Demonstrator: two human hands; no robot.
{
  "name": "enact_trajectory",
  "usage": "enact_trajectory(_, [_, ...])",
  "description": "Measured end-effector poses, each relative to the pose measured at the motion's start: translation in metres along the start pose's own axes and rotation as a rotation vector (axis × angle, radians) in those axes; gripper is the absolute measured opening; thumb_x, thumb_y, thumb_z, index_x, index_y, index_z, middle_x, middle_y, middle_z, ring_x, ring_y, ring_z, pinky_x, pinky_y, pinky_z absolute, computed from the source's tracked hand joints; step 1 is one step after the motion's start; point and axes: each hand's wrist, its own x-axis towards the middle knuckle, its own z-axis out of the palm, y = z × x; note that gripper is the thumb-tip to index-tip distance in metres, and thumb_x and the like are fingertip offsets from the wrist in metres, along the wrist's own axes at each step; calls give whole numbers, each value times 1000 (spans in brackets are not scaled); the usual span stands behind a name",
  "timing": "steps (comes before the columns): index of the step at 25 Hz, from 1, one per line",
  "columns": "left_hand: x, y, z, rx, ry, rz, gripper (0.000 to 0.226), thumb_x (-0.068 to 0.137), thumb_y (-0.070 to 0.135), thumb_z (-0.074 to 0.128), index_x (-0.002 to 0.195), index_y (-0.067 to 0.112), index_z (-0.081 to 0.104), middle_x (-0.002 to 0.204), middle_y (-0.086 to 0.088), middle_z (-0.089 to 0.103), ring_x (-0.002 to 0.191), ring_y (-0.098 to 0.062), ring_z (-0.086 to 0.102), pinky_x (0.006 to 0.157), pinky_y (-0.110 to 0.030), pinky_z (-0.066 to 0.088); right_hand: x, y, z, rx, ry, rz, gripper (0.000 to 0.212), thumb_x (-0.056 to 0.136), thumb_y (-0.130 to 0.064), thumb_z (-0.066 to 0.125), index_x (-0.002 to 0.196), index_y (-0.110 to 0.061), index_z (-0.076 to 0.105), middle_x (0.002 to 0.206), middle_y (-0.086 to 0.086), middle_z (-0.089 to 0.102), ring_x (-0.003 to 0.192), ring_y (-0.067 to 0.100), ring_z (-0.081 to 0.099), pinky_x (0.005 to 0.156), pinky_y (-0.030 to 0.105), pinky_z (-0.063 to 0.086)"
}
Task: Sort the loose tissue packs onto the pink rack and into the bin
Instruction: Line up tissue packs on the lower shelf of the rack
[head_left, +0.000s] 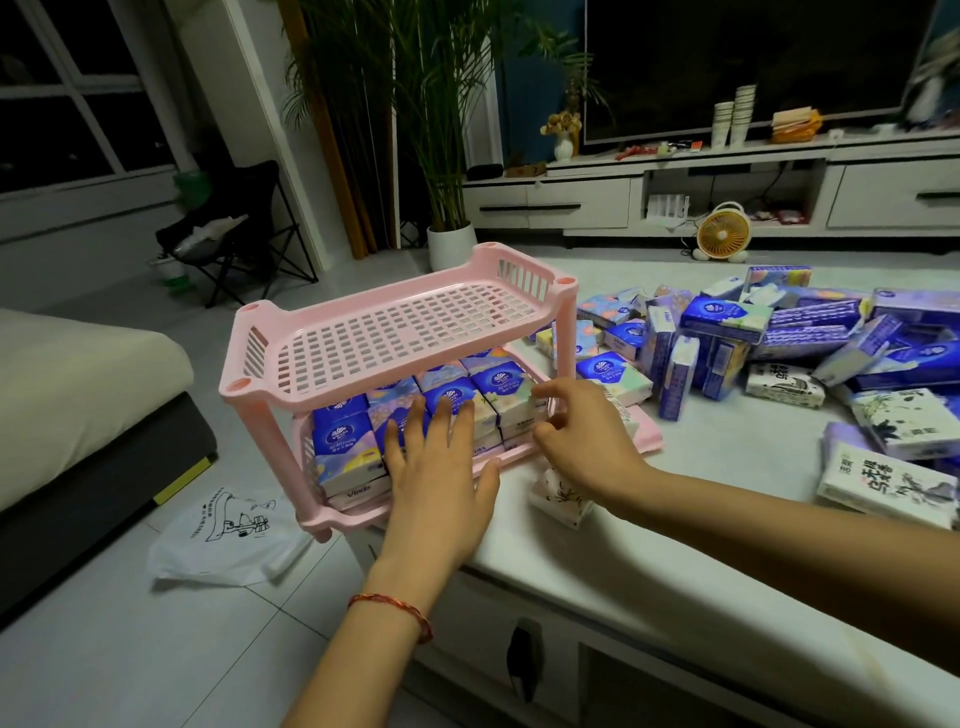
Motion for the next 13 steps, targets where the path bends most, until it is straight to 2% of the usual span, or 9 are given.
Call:
enact_trajectory(3, [2,-7,-7,-71,69,-27,56,96,39,36,145,21,19,154,-2,16,144,-23,2,117,-42,-1,-2,-3,1,-143,54,-201,30,86,-8,49,115,-13,54,122,6,46,106,20,50,92,30,40])
enact_trajectory(5, [4,-17,-13,-91,88,-95,50,97,33,35,144,17,25,151,-6,23,142,-26,13,118,-42,10,-1,-8,2,-247,47,-336,25,90,-14,47,113,-13,54,119,4,50,109,19,47,88,25,36])
enact_trajectory(7, [9,-30,-16,-94,122,-158,41,97,21,36,137,12,35,140,-12,38,130,-29,32,110,-43,28,5,-15,7,-301,5,-430,27,94,-19,44,119,-12,53,121,4,51,112,16,43,82,18,27])
enact_trajectory(9, [14,-41,-20,-126,131,-204,36,94,10,37,129,7,42,129,-16,47,118,-30,44,100,-43,40,15,-22,14,-279,-24,-412,31,96,-21,41,124,-12,51,125,6,51,115,18,43,87,20,29])
enact_trajectory(11, [20,-49,-22,-151,95,-241,38,94,9,38,132,7,39,135,-17,43,123,-32,40,105,-43,36,32,-26,23,-301,-36,-358,34,96,-21,40,127,-9,49,129,11,52,117,22,45,95,27,34])
enact_trajectory(13, [25,-56,-22,-126,41,-266,41,97,15,35,138,9,34,145,-16,33,133,-31,30,113,-41,24,49,-27,28,-400,-72,-340,36,97,-23,37,126,-5,48,133,15,50,121,26,44,99,28,33])
